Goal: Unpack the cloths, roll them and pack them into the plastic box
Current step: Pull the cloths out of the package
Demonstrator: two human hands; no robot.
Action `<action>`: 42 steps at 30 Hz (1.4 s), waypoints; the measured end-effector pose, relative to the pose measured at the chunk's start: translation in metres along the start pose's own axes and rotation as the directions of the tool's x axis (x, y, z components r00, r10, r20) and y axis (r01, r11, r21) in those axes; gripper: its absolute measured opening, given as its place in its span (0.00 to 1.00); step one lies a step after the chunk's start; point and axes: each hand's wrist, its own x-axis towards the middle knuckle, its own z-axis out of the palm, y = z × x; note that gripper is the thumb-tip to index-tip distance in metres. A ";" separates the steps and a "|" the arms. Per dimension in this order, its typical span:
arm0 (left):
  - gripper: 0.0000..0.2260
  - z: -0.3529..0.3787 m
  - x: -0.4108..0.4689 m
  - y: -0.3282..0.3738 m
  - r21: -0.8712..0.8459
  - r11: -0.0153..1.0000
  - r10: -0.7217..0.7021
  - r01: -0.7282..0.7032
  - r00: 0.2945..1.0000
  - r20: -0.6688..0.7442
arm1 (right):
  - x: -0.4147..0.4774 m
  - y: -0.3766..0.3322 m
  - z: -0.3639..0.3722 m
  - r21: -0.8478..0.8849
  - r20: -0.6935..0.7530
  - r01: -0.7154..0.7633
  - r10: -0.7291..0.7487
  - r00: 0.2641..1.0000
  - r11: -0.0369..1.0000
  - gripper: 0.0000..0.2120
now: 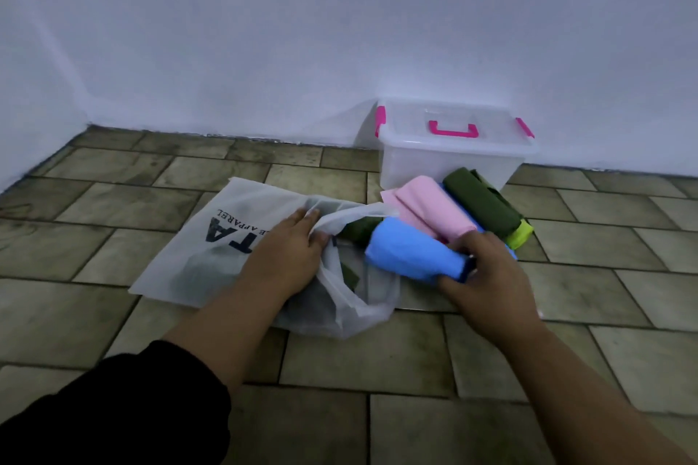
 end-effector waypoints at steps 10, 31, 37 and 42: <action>0.24 0.001 -0.003 0.003 0.012 1.000 0.021 -0.020 1.000 -0.023 | -0.043 0.029 0.003 -0.458 -0.045 -0.091 0.080 0.996 0.884 0.24; 0.35 -0.028 0.062 0.032 -0.050 0.999 0.001 0.014 0.959 0.282 | 0.066 -0.059 0.039 -0.051 0.476 0.237 -0.185 0.860 0.970 0.20; 0.34 -0.028 0.053 0.019 -0.057 0.998 0.054 -0.040 0.960 0.274 | 0.086 -0.052 0.070 -0.146 0.513 0.220 -0.116 0.850 0.964 0.23; 0.29 -0.016 0.029 0.003 0.089 0.996 0.007 -0.026 0.978 0.208 | 0.084 -0.048 0.060 -0.022 0.482 0.152 -0.123 0.868 0.988 0.17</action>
